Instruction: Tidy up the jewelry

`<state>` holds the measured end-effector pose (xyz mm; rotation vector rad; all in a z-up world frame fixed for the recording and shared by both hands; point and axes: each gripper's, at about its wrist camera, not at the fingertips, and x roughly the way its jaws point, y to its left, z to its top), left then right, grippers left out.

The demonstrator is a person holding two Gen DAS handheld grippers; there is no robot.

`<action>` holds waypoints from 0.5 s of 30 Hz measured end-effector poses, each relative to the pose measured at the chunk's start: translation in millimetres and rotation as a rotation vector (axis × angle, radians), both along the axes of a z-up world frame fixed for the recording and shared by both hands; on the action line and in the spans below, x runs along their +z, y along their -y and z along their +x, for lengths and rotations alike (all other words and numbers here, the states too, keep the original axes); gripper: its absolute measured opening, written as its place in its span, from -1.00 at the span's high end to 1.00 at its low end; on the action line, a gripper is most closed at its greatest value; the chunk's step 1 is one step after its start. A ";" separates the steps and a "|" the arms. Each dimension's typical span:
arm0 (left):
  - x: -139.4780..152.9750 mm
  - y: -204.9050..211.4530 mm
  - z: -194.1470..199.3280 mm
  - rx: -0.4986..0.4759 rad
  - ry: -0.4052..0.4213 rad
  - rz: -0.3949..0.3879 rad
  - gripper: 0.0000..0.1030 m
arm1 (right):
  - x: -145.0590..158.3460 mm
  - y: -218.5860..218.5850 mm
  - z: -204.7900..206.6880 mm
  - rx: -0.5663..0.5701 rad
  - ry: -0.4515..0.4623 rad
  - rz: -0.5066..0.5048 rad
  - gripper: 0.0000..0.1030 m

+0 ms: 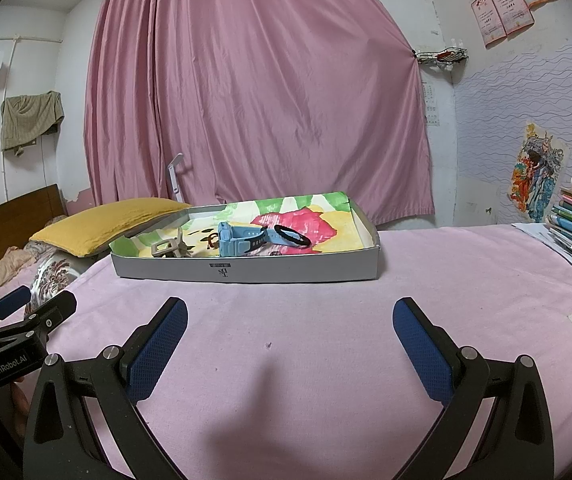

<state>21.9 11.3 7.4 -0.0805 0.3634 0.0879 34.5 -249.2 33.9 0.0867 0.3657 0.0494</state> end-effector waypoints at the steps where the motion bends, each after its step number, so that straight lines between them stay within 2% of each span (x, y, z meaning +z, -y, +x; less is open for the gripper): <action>1: 0.1 0.1 0.2 0.000 0.000 0.000 -0.98 | 0.0 0.1 -0.1 0.000 0.000 0.000 -0.96; 15: -2.4 2.0 -0.8 -0.015 -0.005 0.008 -0.98 | -0.4 -0.4 0.4 0.000 -0.001 0.000 -0.96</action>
